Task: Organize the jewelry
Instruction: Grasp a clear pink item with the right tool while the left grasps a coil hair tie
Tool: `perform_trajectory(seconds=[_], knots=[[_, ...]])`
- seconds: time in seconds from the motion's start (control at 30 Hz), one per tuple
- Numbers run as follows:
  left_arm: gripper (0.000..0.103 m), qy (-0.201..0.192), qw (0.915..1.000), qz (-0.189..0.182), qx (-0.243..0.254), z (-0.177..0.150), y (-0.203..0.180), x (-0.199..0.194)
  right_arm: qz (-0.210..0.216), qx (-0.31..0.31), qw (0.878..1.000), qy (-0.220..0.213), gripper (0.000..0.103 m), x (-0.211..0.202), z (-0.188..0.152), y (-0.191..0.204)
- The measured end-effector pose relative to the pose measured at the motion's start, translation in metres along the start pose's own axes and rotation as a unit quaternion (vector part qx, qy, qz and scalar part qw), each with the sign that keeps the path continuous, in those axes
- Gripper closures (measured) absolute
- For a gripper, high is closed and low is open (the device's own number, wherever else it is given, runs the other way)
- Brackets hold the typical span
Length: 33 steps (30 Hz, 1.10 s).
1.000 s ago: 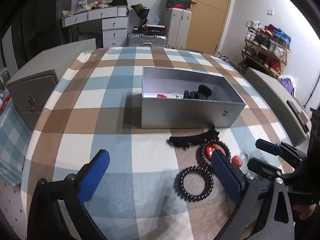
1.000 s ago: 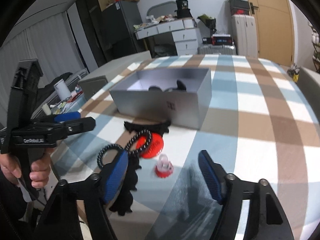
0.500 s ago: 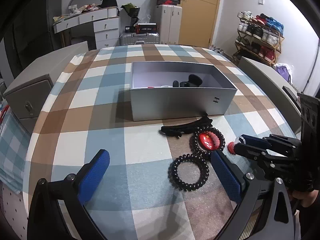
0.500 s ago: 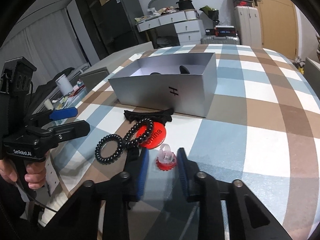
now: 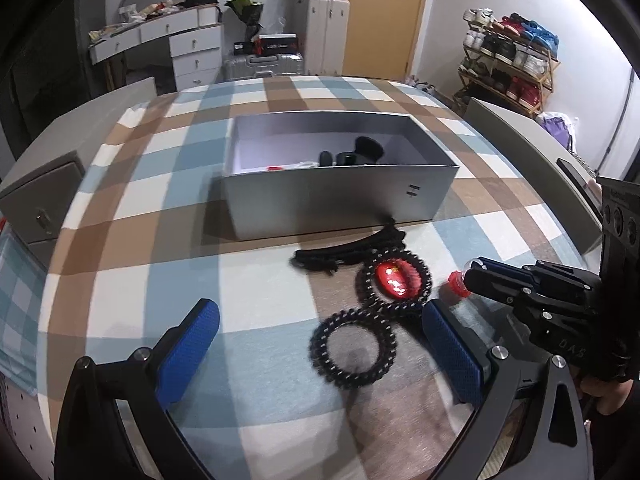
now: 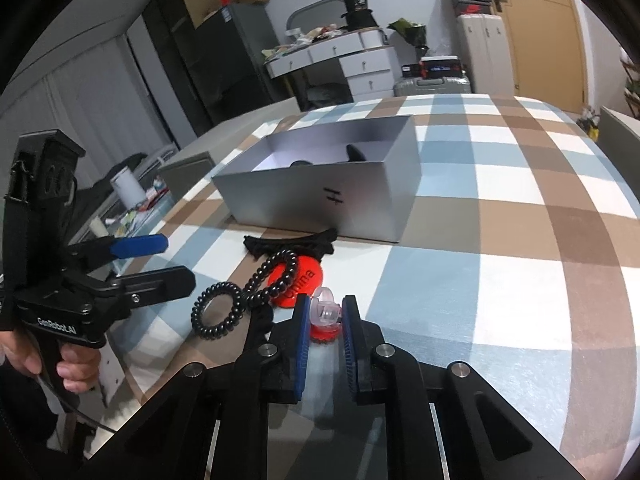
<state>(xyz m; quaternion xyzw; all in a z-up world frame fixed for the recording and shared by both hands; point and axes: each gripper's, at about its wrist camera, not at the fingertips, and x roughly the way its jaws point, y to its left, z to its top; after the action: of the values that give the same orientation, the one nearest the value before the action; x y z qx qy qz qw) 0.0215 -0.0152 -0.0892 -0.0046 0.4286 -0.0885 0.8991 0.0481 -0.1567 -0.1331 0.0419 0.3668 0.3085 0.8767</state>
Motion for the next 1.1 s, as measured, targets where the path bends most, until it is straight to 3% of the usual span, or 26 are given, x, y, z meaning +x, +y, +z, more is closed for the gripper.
perform_trajectory(seconds=[0.33,0.8,0.97,1.1], knots=[[0.004,0.044,0.9972,-0.059,0.012,0.011,-0.016,0.021,0.010,-0.002,1.000,-0.028,0.089,-0.017,0.001,-0.002],[0.004,0.063,0.9933,-0.087,0.043,0.016,-0.031,0.037,0.027,0.038,0.998,-0.046,0.088,-0.029,0.001,-0.022],[0.012,0.070,0.9911,-0.106,0.043,0.019,-0.031,0.041,0.042,0.046,0.997,-0.051,0.088,-0.030,0.002,-0.023],[0.013,0.070,0.9906,-0.106,0.050,0.020,-0.032,0.041,0.047,0.055,0.996,-0.051,0.088,-0.029,0.002,-0.024]])
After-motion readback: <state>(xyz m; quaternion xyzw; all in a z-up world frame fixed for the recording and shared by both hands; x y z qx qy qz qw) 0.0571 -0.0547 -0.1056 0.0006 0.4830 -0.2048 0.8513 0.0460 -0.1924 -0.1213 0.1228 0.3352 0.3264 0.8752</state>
